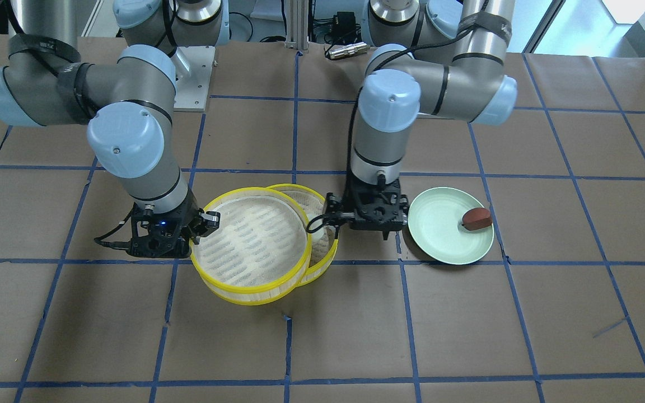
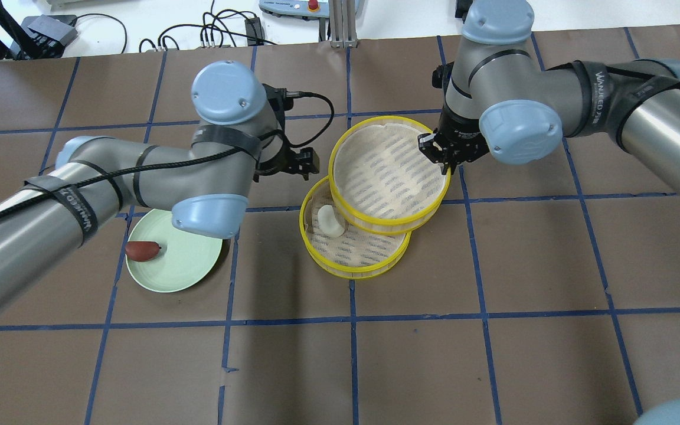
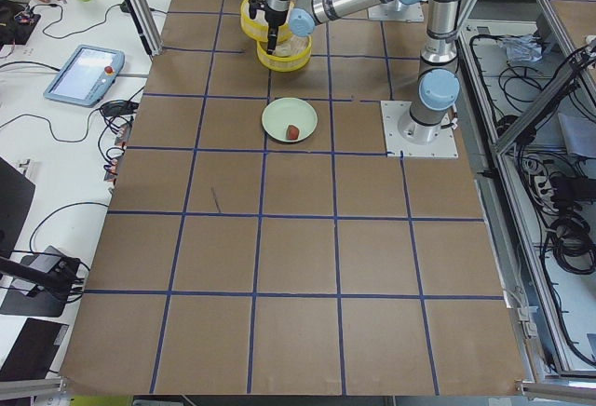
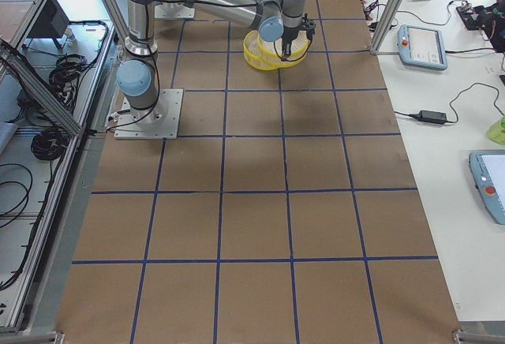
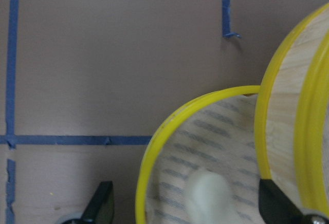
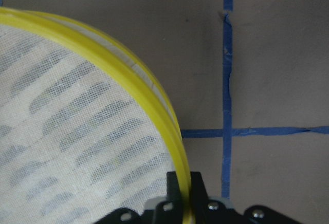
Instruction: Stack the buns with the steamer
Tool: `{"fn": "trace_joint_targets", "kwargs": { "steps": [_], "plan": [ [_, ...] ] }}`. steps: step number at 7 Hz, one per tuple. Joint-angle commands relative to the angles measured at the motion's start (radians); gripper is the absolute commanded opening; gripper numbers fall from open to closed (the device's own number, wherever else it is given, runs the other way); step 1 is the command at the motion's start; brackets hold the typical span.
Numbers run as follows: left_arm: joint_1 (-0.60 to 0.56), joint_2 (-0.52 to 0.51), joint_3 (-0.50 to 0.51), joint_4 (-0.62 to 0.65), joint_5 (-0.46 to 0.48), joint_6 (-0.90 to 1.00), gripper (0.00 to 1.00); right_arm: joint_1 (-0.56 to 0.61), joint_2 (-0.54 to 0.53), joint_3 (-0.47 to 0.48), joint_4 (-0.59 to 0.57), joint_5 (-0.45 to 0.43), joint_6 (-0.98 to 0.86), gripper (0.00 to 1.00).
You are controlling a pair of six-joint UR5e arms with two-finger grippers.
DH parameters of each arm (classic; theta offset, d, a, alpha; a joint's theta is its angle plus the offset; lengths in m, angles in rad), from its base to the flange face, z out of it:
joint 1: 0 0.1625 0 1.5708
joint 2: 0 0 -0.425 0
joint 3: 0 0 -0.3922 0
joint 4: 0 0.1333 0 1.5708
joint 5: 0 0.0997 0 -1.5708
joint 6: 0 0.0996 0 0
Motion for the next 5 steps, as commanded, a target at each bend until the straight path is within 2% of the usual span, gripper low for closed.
{"fn": "trace_joint_targets", "kwargs": {
  "steps": [1, 3, 5],
  "plan": [
    [0.198, 0.047, -0.05, -0.081, -0.003, 0.294, 1.0, 0.059, 0.0, -0.001, 0.001, -0.003, 0.059, 0.08],
    [0.292, 0.024, -0.105, -0.083, -0.001, 0.376, 1.0, 0.099, 0.011, 0.013, 0.002, -0.003, 0.083, 0.08],
    [0.295, 0.001, -0.116, -0.084, 0.116, 0.379, 1.0, 0.108, 0.013, 0.042, 0.001, -0.001, 0.081, 0.09]
  ]
}}
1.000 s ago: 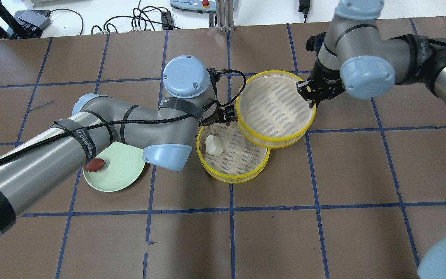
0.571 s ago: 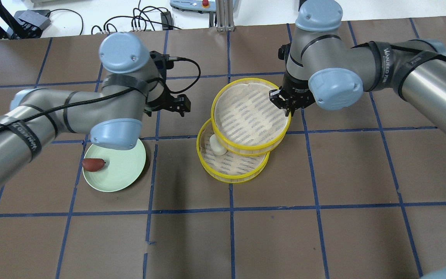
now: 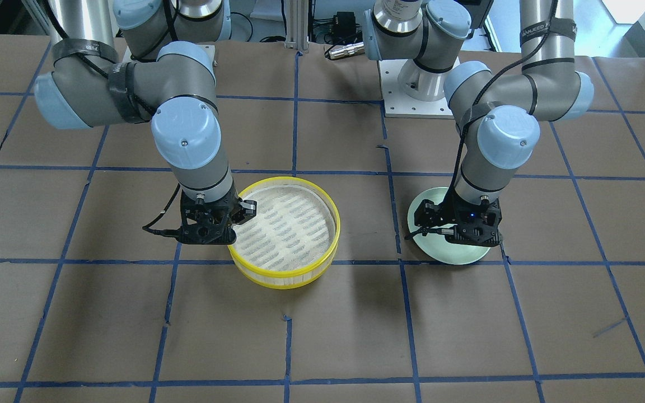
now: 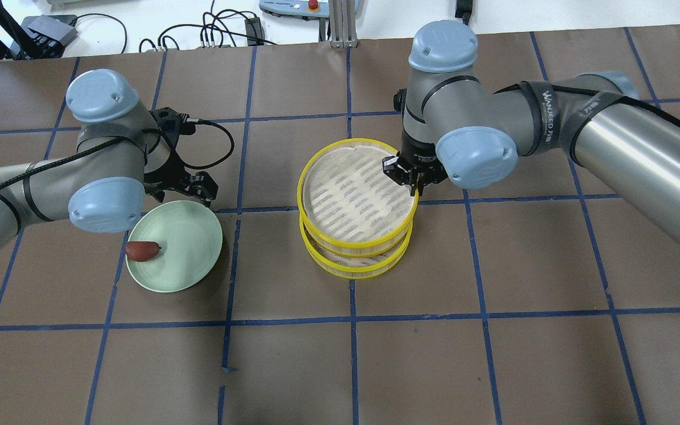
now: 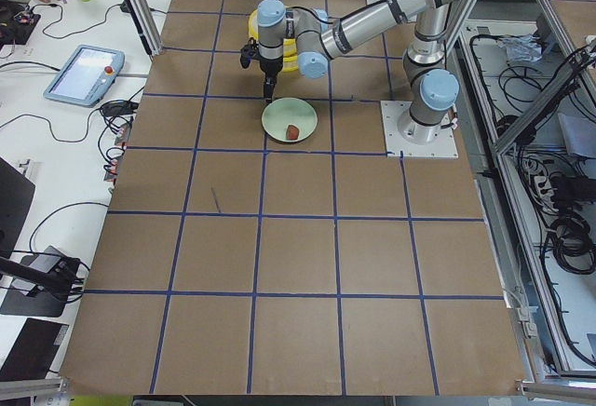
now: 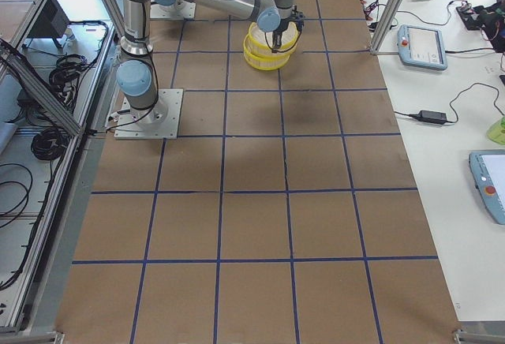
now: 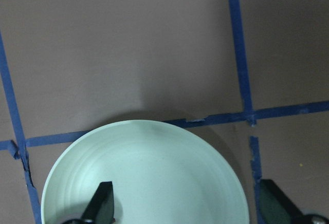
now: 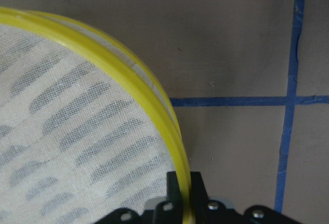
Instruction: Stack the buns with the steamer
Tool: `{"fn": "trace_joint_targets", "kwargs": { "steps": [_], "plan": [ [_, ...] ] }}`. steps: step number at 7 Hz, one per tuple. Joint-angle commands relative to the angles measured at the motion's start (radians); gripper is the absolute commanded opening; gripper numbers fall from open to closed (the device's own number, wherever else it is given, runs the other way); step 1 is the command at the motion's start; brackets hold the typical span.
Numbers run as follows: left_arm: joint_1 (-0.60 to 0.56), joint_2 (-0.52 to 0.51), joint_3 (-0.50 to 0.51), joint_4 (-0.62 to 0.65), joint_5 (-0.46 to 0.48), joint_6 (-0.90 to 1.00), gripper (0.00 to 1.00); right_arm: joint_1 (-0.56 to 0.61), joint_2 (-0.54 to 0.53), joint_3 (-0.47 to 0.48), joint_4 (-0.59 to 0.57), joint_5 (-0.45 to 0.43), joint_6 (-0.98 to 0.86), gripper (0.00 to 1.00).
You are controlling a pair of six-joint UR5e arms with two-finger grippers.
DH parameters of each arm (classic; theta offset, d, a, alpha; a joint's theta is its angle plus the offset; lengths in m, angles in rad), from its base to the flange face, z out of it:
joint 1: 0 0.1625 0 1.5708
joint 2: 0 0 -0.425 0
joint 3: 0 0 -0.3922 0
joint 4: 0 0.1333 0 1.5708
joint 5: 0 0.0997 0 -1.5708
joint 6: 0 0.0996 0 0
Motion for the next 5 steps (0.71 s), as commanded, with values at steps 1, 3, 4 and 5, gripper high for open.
{"fn": "trace_joint_targets", "kwargs": {
  "steps": [1, 3, 4, 5],
  "plan": [
    [0.015, -0.018, -0.041, -0.002, 0.068, 0.006, 1.0, 0.007, 0.002, 0.016, 0.001, 0.003, 0.003, 0.09],
    [0.064, -0.018, -0.06, -0.002, 0.129, 0.037, 0.99, 0.02, -0.003, 0.019, 0.003, 0.0, 0.003, 0.09],
    [0.113, -0.018, -0.065, -0.002, 0.131, 0.105, 0.98, 0.02, -0.004, 0.026, 0.003, -0.003, 0.002, 0.13],
    [0.139, -0.019, -0.077, -0.002, 0.128, 0.124, 0.98, 0.02, -0.009, 0.028, 0.004, -0.003, 0.003, 0.23]
  ]
}}
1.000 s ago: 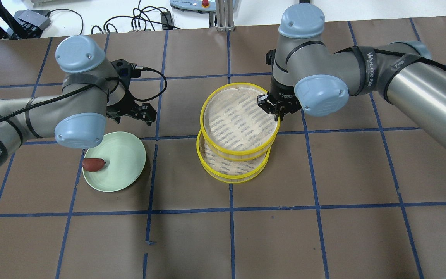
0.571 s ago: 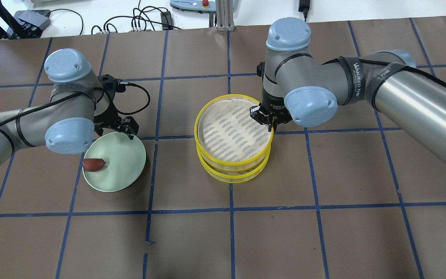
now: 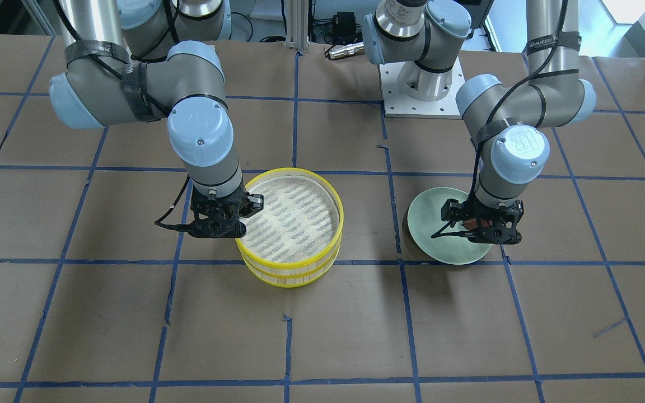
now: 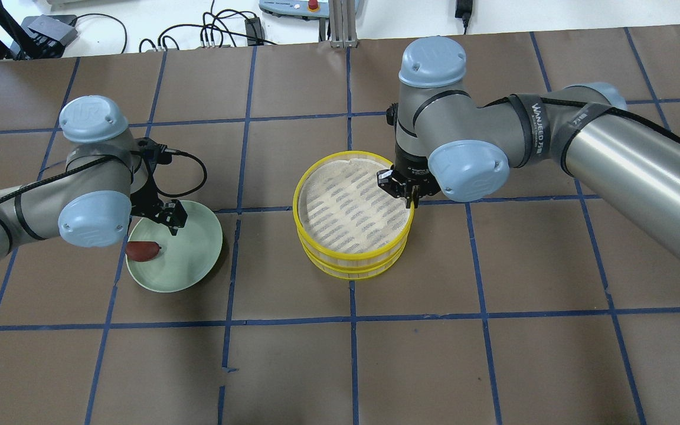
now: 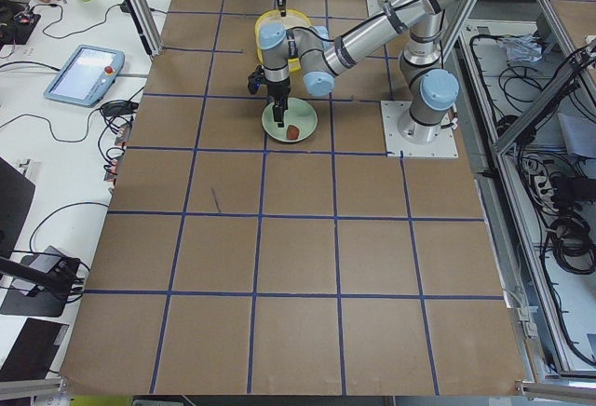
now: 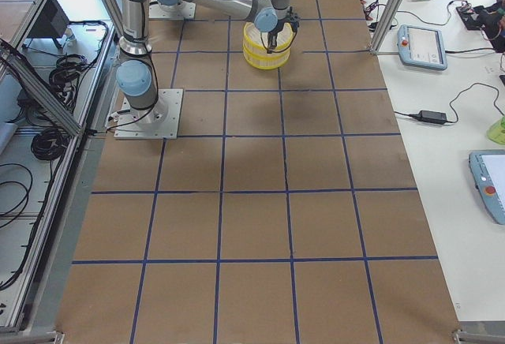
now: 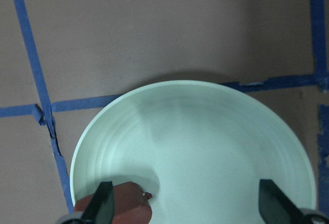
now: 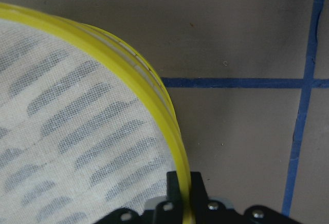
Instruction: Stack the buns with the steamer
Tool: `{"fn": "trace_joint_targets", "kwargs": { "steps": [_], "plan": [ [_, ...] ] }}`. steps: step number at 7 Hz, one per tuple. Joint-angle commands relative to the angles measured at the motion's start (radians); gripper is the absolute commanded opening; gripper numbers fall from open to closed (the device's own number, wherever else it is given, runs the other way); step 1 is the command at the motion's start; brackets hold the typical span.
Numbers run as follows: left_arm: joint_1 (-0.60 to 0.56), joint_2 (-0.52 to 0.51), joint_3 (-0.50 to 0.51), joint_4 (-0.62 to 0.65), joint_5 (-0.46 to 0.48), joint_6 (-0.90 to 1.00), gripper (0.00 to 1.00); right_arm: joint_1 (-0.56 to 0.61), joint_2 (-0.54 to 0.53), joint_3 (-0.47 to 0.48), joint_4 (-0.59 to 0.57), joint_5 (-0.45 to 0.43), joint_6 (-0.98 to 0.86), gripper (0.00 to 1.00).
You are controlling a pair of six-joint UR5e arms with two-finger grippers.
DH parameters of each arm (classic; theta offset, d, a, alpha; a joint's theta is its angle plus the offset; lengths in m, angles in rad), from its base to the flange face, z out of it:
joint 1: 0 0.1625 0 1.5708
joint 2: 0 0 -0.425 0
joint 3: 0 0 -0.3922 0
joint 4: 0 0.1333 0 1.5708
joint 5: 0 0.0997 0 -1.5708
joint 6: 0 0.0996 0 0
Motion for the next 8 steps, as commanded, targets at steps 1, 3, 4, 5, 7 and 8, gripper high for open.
{"fn": "trace_joint_targets", "kwargs": {
  "steps": [1, 3, 4, 5, 7, 8],
  "plan": [
    [0.04, -0.001, -0.012, 0.002, -0.002, 0.038, 0.9, 0.007, -0.004, 0.003, 0.004, -0.001, 0.001, 0.32],
    [0.04, -0.007, -0.02, -0.005, -0.008, 0.035, 0.37, 0.016, -0.003, 0.0, 0.026, -0.001, 0.001, 0.76],
    [0.04, -0.01, -0.027, -0.003, -0.011, 0.032, 0.2, 0.005, -0.006, -0.013, 0.032, 0.0, -0.005, 0.77],
    [0.04, -0.01, -0.026, -0.003, -0.033, 0.028, 0.04, -0.027, -0.047, -0.054, 0.061, 0.003, -0.013, 0.78],
    [0.034, 0.015, -0.004, 0.008, -0.051, -0.02, 0.01, -0.146, -0.116, -0.211, 0.333, 0.011, -0.021, 0.79],
    [0.017, 0.037, 0.02, -0.011, -0.05, -0.043, 0.01, -0.169, -0.178, -0.258, 0.437, 0.016, -0.022, 0.95]
  ]
}}
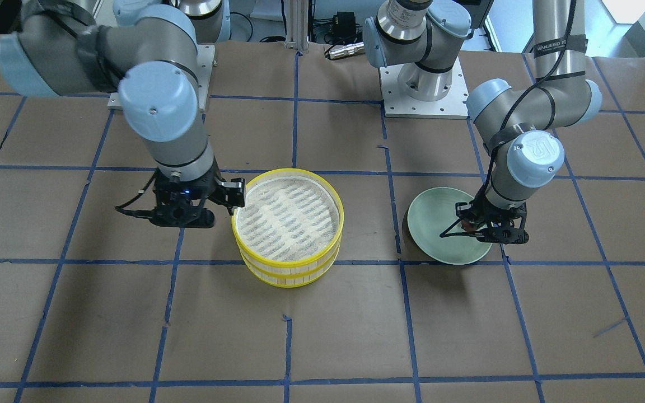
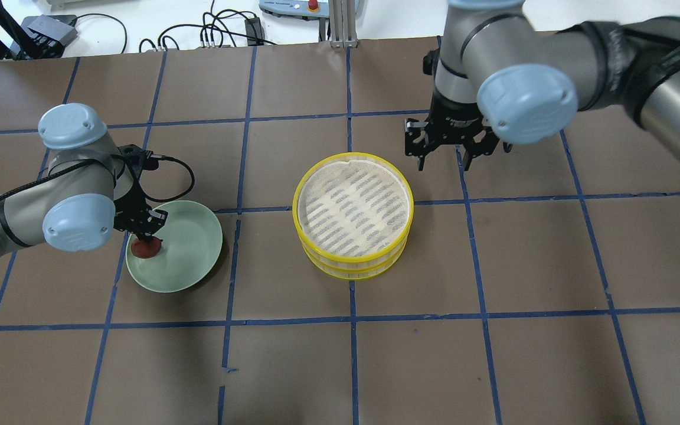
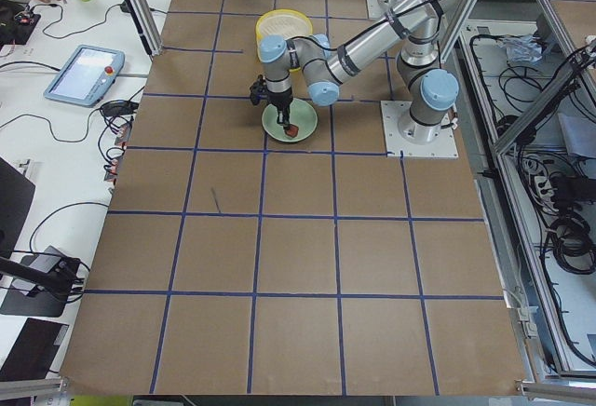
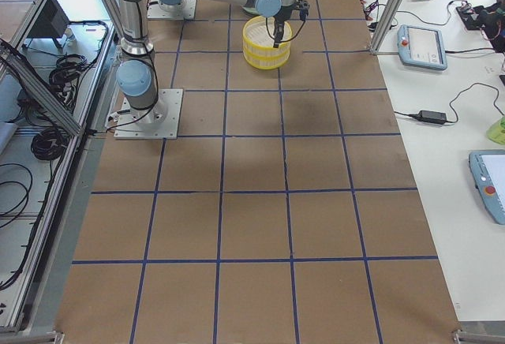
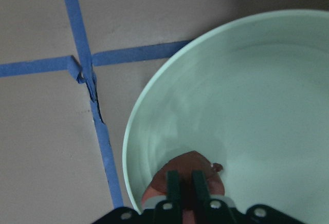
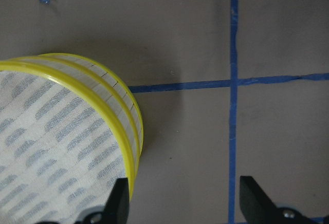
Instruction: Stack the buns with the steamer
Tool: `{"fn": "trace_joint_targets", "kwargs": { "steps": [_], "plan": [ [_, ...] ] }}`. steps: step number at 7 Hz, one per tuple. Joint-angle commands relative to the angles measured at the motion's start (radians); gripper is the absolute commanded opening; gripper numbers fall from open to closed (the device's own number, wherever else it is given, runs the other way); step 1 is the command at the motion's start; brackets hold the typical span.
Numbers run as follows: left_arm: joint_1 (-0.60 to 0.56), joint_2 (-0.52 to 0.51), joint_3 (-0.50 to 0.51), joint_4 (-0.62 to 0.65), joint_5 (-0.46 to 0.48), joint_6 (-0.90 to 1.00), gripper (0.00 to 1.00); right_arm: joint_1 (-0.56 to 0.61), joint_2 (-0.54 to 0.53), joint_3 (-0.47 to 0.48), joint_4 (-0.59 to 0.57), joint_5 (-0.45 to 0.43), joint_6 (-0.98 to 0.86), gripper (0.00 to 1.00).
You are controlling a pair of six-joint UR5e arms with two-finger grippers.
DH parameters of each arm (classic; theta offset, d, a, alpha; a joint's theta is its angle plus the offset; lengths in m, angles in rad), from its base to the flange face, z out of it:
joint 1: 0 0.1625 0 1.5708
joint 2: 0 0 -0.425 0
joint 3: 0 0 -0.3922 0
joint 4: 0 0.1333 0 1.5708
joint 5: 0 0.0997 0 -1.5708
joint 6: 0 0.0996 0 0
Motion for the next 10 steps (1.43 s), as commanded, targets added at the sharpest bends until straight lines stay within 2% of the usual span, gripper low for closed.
{"fn": "trace_joint_targets", "kwargs": {
  "steps": [1, 2, 4, 5, 7, 8, 9, 10],
  "plan": [
    [-0.038, 0.06, 0.039, -0.037, -0.025, -0.04, 0.01, -0.049, -0.119, -0.081, 0.155, 0.006, -0.003, 1.0],
    [-0.073, 0.106, 0.083, -0.101, -0.06, -0.08, 0.01, -0.038, -0.139, -0.068, 0.154, -0.004, -0.002, 1.0],
    [-0.215, 0.133, 0.248, -0.273, -0.198, -0.329, 0.01, -0.038, -0.157, -0.039, 0.143, -0.004, -0.005, 1.0],
    [-0.315, 0.125, 0.293, -0.276, -0.279, -0.458, 0.01, -0.039, -0.158, -0.038, 0.143, -0.006, -0.005, 1.0],
    [-0.47, 0.099, 0.295, -0.196, -0.299, -0.649, 0.02, -0.039, -0.162, -0.039, 0.143, -0.006, -0.005, 1.0],
    [-0.535, 0.053, 0.286, -0.121, -0.297, -0.739, 0.03, -0.039, -0.164, -0.038, 0.143, -0.008, -0.005, 1.0],
    [-0.579, -0.003, 0.28, -0.032, -0.292, -0.79, 0.08, -0.039, -0.164, -0.038, 0.144, -0.009, -0.005, 1.0],
    [-0.59, -0.04, 0.28, -0.008, -0.287, -0.806, 0.9, -0.039, -0.164, -0.038, 0.147, -0.011, -0.005, 1.0]
  ]
}}
